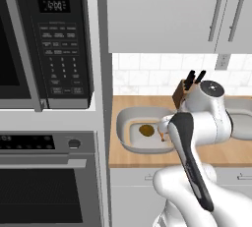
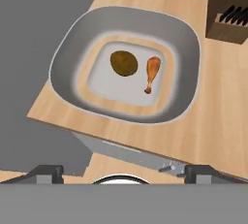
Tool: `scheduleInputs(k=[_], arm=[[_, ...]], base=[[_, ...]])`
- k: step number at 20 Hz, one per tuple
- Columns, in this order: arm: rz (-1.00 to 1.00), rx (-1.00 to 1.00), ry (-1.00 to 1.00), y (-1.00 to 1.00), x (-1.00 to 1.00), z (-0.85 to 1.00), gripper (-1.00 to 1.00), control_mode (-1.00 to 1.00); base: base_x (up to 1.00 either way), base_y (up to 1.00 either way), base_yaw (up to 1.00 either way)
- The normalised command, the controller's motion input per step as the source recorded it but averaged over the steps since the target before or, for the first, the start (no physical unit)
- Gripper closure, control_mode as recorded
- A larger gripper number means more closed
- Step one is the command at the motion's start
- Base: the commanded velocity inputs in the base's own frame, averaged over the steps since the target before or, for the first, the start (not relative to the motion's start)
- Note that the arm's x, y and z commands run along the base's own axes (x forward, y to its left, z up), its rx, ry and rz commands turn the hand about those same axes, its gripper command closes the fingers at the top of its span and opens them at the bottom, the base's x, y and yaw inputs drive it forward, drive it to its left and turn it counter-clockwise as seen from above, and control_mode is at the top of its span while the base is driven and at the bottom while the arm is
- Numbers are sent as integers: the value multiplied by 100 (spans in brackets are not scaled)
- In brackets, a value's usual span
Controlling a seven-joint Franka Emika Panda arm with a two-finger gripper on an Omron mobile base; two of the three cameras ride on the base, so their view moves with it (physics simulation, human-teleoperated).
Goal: Place one avocado and one chicken drumstick in each tupperware on the nearby counter, to pack two identical lunches.
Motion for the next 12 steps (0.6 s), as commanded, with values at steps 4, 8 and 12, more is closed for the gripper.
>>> scheduleInputs(k=[4,8,12], arm=[[4,-3,-22,0,-99,0,-100,-100],[-10,-5,-8,0,-67,-30,-100,-100],[-8,-1,-6,0,-5,-65,-100,-100]], base=[[0,0,0],[0,0,0],[0,0,0]])
